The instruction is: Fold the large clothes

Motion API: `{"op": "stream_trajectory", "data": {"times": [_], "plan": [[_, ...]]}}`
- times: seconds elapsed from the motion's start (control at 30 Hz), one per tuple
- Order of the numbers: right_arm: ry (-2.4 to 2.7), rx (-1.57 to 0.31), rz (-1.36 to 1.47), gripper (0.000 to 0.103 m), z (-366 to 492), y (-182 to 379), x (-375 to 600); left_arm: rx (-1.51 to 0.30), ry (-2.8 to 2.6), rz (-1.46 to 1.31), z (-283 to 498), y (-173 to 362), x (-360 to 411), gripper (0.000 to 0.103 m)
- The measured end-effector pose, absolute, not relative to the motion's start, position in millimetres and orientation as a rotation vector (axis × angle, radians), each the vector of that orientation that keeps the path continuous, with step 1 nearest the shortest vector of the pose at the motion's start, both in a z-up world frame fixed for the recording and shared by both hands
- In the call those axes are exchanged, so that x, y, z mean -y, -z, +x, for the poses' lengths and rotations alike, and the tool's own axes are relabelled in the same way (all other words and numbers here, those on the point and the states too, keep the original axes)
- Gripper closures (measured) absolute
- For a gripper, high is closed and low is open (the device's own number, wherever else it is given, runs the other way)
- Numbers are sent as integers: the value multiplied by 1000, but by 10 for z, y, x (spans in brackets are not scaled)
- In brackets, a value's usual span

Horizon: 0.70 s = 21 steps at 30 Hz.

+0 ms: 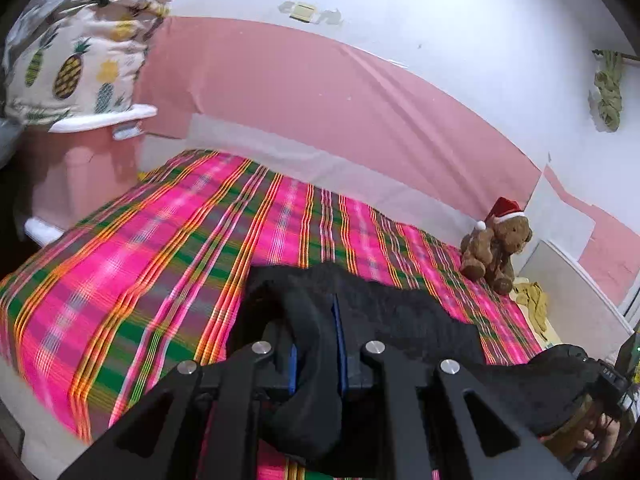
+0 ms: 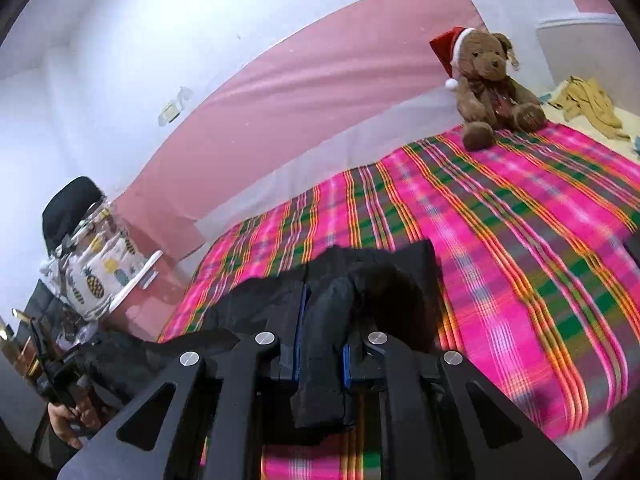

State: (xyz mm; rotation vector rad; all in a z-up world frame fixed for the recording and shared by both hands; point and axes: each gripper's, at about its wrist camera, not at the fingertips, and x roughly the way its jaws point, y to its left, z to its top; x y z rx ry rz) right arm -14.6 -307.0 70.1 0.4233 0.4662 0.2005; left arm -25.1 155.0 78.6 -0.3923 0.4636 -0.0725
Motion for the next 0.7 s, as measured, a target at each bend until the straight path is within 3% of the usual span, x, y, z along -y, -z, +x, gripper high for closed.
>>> {"op": "stream_trajectory", "data": {"times": [0.33, 0.53, 0.7], "plan": [[-115, -621, 350, 88, 1570, -507, 3047, -570, 21, -349, 1484, -603, -1614, 88], [-72, -787, 356, 88, 2281, 201, 3058, -720, -25, -353, 2264, 74, -1591, 87], [-86, -821, 379, 87, 2424, 548, 3077, -750, -33, -381, 2441, 523, -1586, 82]]}}
